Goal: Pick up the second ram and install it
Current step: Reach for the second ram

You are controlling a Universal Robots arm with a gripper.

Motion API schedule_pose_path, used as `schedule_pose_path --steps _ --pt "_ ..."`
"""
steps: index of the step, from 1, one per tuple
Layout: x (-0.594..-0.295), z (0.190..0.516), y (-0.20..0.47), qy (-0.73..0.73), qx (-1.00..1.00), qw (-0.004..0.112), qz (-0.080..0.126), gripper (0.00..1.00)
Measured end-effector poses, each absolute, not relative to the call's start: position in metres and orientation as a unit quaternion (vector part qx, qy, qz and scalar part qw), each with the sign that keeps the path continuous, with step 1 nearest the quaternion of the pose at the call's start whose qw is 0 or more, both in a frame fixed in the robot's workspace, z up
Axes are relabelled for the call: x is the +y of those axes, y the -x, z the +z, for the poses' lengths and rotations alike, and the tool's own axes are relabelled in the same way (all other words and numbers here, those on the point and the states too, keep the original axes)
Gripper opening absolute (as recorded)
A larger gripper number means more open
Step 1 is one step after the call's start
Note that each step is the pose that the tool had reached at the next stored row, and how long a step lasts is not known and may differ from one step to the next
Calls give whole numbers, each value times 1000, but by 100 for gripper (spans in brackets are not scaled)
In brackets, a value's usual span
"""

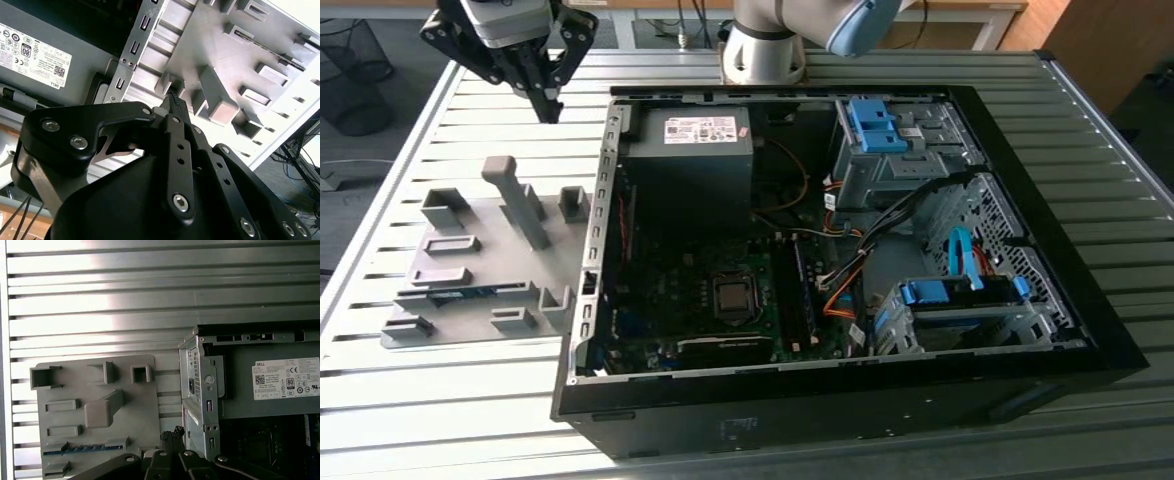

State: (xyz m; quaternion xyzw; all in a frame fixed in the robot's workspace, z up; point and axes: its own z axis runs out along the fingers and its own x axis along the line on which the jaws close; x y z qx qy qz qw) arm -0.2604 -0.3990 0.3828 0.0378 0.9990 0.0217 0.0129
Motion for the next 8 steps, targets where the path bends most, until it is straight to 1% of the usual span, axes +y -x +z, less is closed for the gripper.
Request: schedule_pose_path --steps 8 --pt "-399 382 269 -38 999 13 22 11"
